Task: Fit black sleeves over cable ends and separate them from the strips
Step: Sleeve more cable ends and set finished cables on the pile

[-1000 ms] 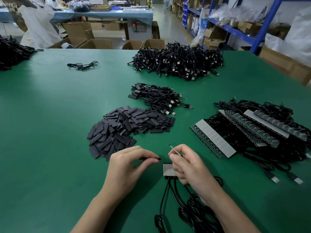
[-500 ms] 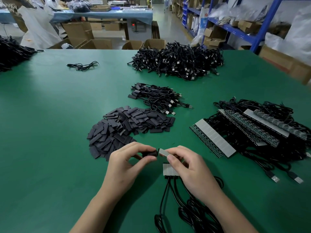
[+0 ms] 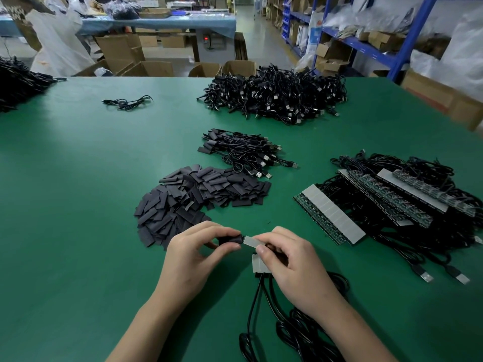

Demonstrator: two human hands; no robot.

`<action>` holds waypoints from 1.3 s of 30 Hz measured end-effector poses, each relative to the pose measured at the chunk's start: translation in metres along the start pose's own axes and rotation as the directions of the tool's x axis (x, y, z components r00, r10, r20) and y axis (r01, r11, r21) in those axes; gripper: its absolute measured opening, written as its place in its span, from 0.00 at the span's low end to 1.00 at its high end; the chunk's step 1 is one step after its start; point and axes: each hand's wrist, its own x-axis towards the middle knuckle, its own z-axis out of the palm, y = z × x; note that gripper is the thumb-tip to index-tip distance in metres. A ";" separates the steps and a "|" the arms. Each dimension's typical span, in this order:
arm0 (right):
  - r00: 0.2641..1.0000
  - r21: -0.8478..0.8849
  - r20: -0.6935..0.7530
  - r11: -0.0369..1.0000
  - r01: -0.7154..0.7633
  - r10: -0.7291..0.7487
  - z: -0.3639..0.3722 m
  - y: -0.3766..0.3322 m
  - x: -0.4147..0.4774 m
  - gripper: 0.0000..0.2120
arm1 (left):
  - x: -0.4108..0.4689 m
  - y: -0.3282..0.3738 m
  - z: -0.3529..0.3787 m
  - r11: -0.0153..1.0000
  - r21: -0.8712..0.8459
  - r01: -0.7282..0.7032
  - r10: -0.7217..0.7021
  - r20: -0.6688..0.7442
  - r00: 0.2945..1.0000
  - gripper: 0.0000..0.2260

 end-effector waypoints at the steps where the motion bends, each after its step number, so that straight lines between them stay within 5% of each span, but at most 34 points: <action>1: 1.000 -0.012 0.000 1.000 0.005 -0.005 0.000 0.000 0.000 0.08 | 0.000 -0.001 0.000 1.000 0.011 0.004 -0.004 0.005 1.000 0.06; 29: 0.995 -0.150 0.096 0.988 0.037 -0.023 0.005 0.008 0.000 0.05 | -0.001 0.001 0.000 0.984 0.149 -0.097 0.070 0.171 0.983 0.11; 39: 0.995 0.154 0.053 0.984 -0.089 0.082 0.000 0.005 0.001 0.15 | -0.002 0.000 -0.001 0.980 0.175 -0.097 0.069 0.159 0.985 0.10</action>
